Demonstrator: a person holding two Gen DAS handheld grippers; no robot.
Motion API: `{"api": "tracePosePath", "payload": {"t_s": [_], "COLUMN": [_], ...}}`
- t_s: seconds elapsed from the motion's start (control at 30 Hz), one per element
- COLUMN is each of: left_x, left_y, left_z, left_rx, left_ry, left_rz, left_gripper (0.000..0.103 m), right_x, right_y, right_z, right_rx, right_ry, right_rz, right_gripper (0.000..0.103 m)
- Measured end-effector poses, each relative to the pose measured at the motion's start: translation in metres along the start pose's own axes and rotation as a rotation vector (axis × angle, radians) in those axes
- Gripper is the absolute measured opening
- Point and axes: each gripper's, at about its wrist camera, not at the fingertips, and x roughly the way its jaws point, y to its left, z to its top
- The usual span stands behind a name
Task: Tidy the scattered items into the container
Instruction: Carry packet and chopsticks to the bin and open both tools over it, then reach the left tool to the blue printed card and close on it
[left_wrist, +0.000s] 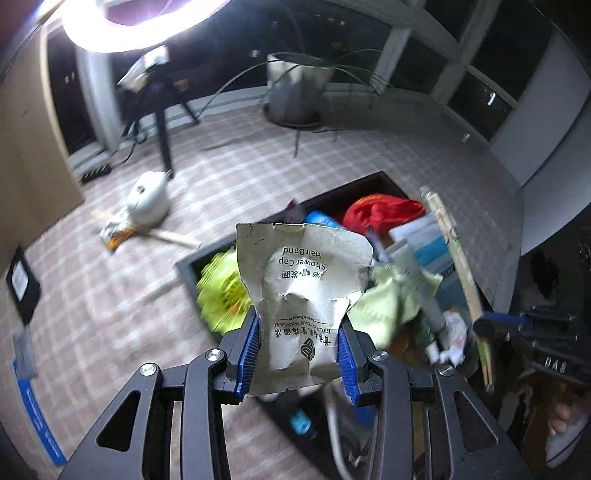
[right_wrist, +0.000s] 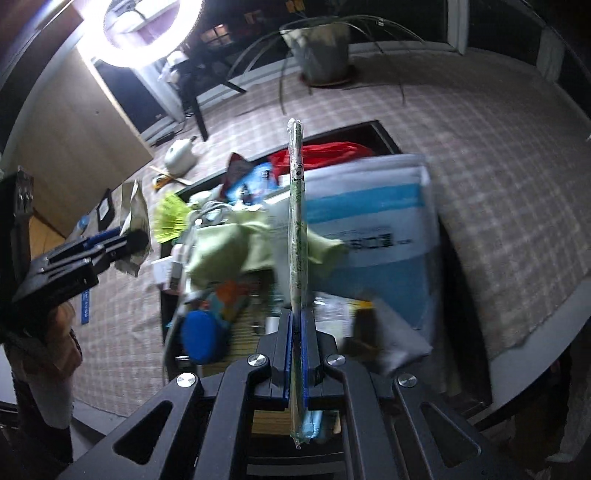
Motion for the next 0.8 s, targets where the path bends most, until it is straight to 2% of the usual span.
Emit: {"api": "tracePosePath", "payload": {"t_s": [0.27, 0.3, 0.4, 0.43, 0.5, 0.6, 0.63, 0.8], "left_x": [0.024, 0.026, 0.030, 0.030, 0.028, 0.024, 0.022, 0.005], "left_y": [-0.030, -0.031, -0.033, -0.032, -0.028, -0.022, -0.020, -0.003], "left_z": [0.035, 0.037, 0.042, 0.043, 0.045, 0.046, 0.046, 0.040], "left_rx": [0.103, 0.112, 0.114, 0.107, 0.093, 0.086, 0.083, 0.062], "left_ry": [-0.011, -0.009, 0.002, -0.002, -0.004, -0.012, -0.016, -0.034], "left_rz": [0.024, 0.018, 0.008, 0.001, -0.011, -0.007, -0.002, 0.015], "left_gripper": [0.046, 0.048, 0.066, 0.067, 0.067, 0.067, 0.067, 0.067], "right_x": [0.015, 0.016, 0.017, 0.017, 0.017, 0.014, 0.011, 0.001], "right_y": [-0.014, -0.015, -0.013, -0.012, -0.010, -0.009, -0.009, -0.003], "right_z": [0.002, 0.003, 0.005, 0.006, 0.007, 0.010, 0.011, 0.012], "right_rx": [0.008, 0.008, -0.005, -0.015, -0.021, -0.020, -0.017, -0.012], "right_ry": [0.031, 0.031, 0.028, 0.029, 0.034, 0.017, 0.009, -0.013], "right_rz": [0.016, 0.018, 0.020, 0.016, -0.005, -0.018, -0.023, -0.028], "right_gripper": [0.004, 0.004, 0.004, 0.007, 0.008, 0.025, 0.028, 0.028]}}
